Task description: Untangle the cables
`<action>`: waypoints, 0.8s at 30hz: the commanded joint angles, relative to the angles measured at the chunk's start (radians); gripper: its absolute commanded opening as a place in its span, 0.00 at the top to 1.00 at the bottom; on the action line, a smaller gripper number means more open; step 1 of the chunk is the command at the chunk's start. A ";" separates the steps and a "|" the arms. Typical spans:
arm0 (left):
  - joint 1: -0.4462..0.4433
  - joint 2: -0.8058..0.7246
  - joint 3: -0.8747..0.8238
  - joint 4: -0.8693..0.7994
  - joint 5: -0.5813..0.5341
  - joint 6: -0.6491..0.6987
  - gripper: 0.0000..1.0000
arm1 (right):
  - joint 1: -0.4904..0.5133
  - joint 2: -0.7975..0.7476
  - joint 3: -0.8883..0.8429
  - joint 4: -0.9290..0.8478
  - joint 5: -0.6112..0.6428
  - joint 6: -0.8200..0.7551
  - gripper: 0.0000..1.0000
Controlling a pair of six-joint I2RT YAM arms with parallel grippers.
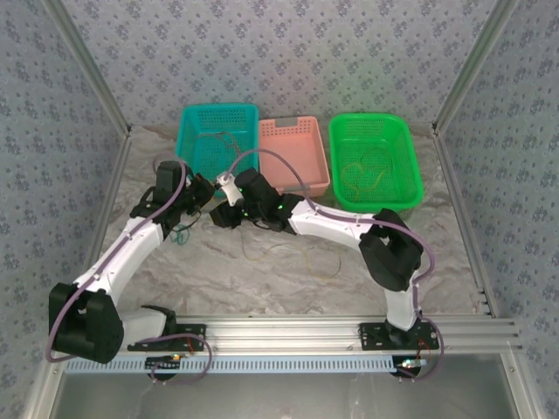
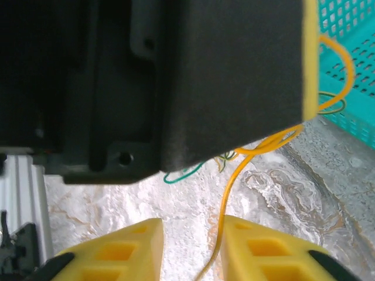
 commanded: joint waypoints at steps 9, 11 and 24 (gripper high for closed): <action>0.081 -0.022 0.063 -0.064 0.024 0.065 1.00 | -0.033 -0.266 -0.216 -0.073 0.087 -0.052 1.00; 0.111 -0.003 0.067 -0.056 0.053 0.068 1.00 | -0.053 -0.352 -0.308 -0.100 0.080 -0.067 1.00; 0.145 0.082 0.063 -0.069 0.013 0.100 1.00 | -0.293 -0.848 -0.448 -0.342 0.026 -0.092 1.00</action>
